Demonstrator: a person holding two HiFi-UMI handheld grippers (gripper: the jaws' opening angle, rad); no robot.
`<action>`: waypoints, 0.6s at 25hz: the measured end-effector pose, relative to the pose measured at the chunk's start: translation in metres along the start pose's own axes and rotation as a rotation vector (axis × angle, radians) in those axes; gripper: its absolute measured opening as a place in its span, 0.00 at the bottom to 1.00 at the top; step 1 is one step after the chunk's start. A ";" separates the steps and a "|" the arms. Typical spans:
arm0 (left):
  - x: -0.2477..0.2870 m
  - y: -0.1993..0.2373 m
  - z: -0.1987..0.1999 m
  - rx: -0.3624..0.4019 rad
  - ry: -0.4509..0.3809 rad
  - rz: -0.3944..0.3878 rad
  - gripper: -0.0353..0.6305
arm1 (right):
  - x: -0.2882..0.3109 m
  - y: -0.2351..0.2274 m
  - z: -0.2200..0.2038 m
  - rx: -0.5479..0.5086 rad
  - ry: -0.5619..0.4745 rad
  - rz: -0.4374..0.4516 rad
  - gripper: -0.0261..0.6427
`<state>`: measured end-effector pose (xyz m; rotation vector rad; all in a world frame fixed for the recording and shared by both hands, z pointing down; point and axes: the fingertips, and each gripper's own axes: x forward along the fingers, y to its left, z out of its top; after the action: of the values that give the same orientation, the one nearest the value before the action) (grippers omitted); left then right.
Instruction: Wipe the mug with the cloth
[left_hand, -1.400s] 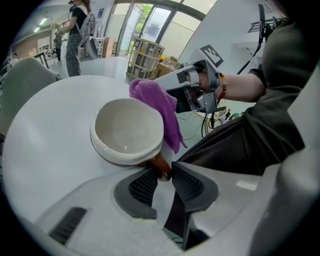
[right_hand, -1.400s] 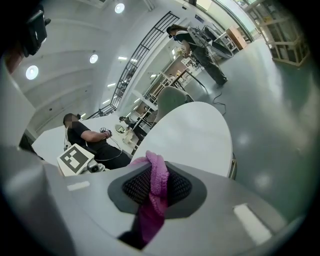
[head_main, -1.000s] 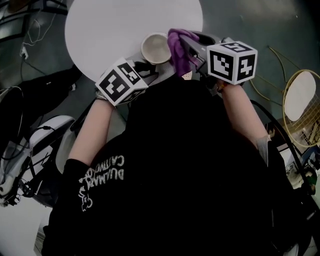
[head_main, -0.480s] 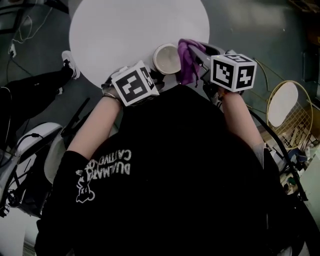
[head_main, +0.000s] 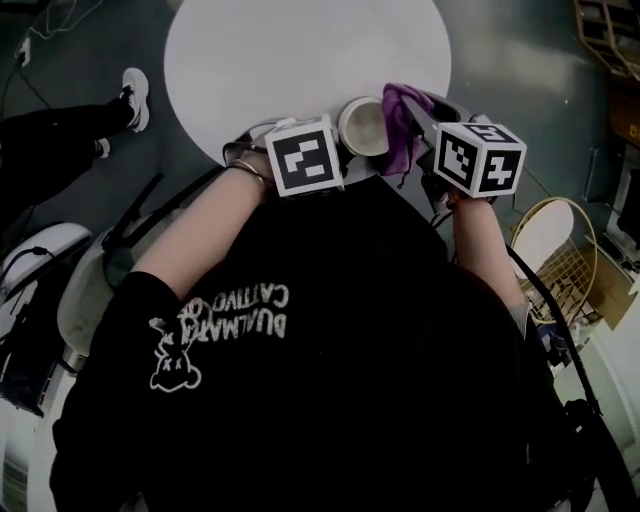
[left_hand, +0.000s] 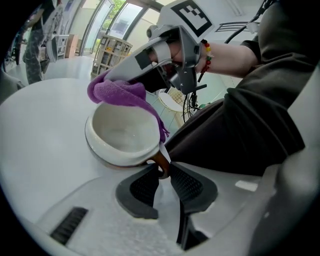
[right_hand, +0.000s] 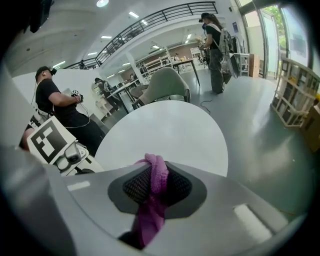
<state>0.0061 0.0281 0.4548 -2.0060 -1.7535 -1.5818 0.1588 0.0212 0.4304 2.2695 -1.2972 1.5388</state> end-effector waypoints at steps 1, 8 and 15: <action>0.000 0.000 0.001 0.003 0.001 -0.008 0.17 | 0.001 0.000 0.002 -0.016 0.006 -0.004 0.13; -0.005 -0.001 -0.009 0.023 0.001 -0.031 0.17 | 0.019 0.022 0.013 -0.108 0.026 -0.022 0.13; -0.006 -0.003 -0.012 0.013 0.049 -0.052 0.17 | 0.024 0.037 0.021 -0.202 0.035 -0.031 0.12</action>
<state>-0.0032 0.0172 0.4545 -1.9139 -1.8076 -1.6156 0.1516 -0.0272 0.4268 2.1196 -1.3351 1.3629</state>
